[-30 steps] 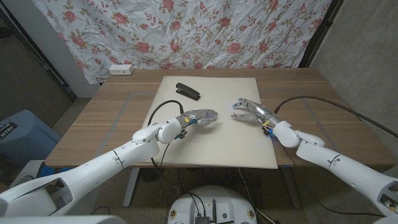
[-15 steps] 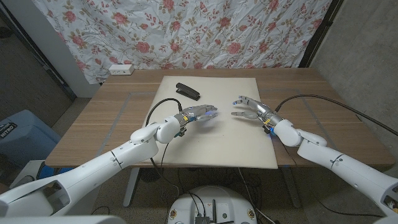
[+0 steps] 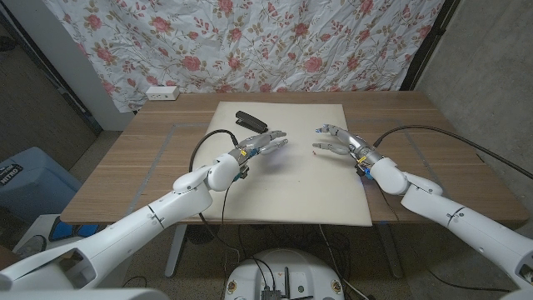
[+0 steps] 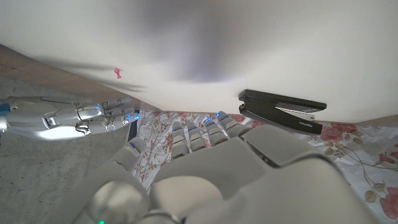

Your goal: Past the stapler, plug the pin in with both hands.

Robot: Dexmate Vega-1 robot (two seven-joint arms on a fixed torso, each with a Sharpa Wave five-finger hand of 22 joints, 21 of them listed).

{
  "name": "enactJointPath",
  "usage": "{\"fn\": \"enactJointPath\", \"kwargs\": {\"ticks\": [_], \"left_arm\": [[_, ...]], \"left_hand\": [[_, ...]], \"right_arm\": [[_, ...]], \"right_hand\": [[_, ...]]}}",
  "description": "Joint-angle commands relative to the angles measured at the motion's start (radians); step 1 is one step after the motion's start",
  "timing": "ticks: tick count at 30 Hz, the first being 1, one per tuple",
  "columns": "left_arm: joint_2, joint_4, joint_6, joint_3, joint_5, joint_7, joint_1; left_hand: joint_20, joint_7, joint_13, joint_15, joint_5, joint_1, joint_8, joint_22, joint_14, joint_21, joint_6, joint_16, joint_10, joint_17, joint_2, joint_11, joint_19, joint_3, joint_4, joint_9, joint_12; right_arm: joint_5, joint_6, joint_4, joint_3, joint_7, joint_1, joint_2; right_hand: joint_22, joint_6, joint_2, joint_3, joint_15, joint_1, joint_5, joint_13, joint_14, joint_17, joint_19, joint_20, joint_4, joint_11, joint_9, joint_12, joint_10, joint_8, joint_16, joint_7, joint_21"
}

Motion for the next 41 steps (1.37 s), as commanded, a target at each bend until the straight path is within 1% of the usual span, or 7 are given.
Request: {"fn": "enactJointPath", "kwargs": {"ticks": [1,7,17,21,26,34,41], "left_arm": [[-0.006,0.023,-0.034,-0.049,-0.077,0.088,0.019],[-0.017,0.059,-0.074,-0.074,-0.133,0.124,0.021],[-0.027,0.107,-0.146,-0.131,-0.254,0.164,0.039],[-0.029,0.132,-0.169,-0.147,-0.286,0.176,0.037],[-0.042,0.171,-0.205,-0.161,-0.326,0.194,0.032],[-0.104,0.260,-0.252,-0.161,-0.358,0.263,0.016],[-0.154,0.309,-0.283,-0.163,-0.391,0.317,0.014]], "left_hand": [[-0.110,0.002,0.001,-0.073,-0.001,0.011,0.007,0.004,0.009,0.007,0.008,0.004,0.008,0.002,0.104,0.000,0.008,0.010,0.000,0.004,0.005],[-0.110,0.007,0.001,-0.071,-0.002,0.013,0.007,0.003,0.010,0.006,0.011,0.003,0.008,0.002,0.103,0.000,0.010,0.013,-0.002,0.004,0.003],[-0.108,0.012,0.001,-0.063,-0.002,0.017,0.005,0.003,0.010,0.003,0.010,0.001,0.007,0.001,0.102,0.007,0.012,0.020,-0.009,0.004,0.001],[-0.107,0.016,0.001,-0.062,-0.003,0.020,0.003,0.003,0.010,0.001,0.009,0.000,0.005,0.000,0.101,0.008,0.012,0.024,-0.012,0.003,0.000],[-0.104,0.019,0.001,-0.059,-0.003,0.023,0.001,0.003,0.008,0.000,0.005,-0.002,0.002,0.000,0.102,0.012,0.013,0.028,-0.016,0.003,-0.001],[-0.099,0.024,0.001,-0.055,-0.003,0.026,0.001,0.003,0.006,-0.001,0.006,-0.003,-0.001,0.000,0.103,0.016,0.017,0.034,-0.020,0.003,-0.003],[-0.097,0.024,0.001,-0.055,-0.004,0.027,0.001,0.003,0.008,0.002,0.006,-0.002,0.000,0.000,0.103,0.016,0.027,0.038,-0.022,0.003,-0.002]], "right_arm": [[0.053,-0.006,-0.015,0.036,-0.010,-0.021,0.005],[0.076,-0.016,-0.027,0.047,0.007,-0.021,-0.001],[0.119,-0.033,-0.026,0.057,0.015,-0.010,0.022],[0.132,-0.038,-0.016,0.058,0.017,0.001,0.033],[0.179,-0.031,0.007,0.064,0.041,0.016,0.047],[0.252,0.016,0.079,0.076,0.049,0.037,0.087],[0.293,-0.001,0.077,0.088,0.049,0.033,0.091]], "right_hand": [[0.001,-0.011,0.016,0.002,-0.023,-0.014,-0.003,-0.002,0.004,0.000,0.017,-0.016,0.009,-0.001,0.001,0.008,0.012,-0.011,0.000,0.008,0.007],[-0.001,-0.063,0.043,-0.001,-0.059,-0.050,-0.003,-0.008,-0.004,-0.010,0.011,-0.042,0.021,-0.009,-0.002,0.006,0.018,-0.047,-0.009,0.038,-0.001],[-0.002,-0.097,0.052,-0.004,-0.061,-0.071,-0.003,-0.013,-0.004,-0.018,0.008,-0.053,0.025,-0.007,-0.002,0.001,0.014,-0.063,-0.013,0.046,-0.004],[-0.003,-0.120,0.058,-0.008,-0.059,-0.088,-0.004,-0.015,-0.002,-0.023,0.007,-0.055,0.030,-0.004,-0.003,-0.001,0.013,-0.071,-0.015,0.066,-0.005],[-0.003,-0.125,0.066,-0.011,-0.059,-0.105,-0.005,-0.018,0.002,-0.025,0.008,-0.053,0.037,0.001,-0.004,-0.001,0.017,-0.071,-0.015,0.082,-0.006],[-0.003,-0.115,0.093,-0.012,-0.055,-0.136,-0.007,-0.021,0.010,-0.029,0.012,-0.056,0.053,0.009,-0.005,-0.001,0.024,-0.065,-0.013,0.096,-0.005],[-0.003,-0.106,0.102,-0.014,-0.053,-0.151,-0.008,-0.022,0.021,-0.032,0.018,-0.055,0.057,0.016,-0.005,0.001,0.035,-0.062,-0.011,0.103,-0.004]]}}
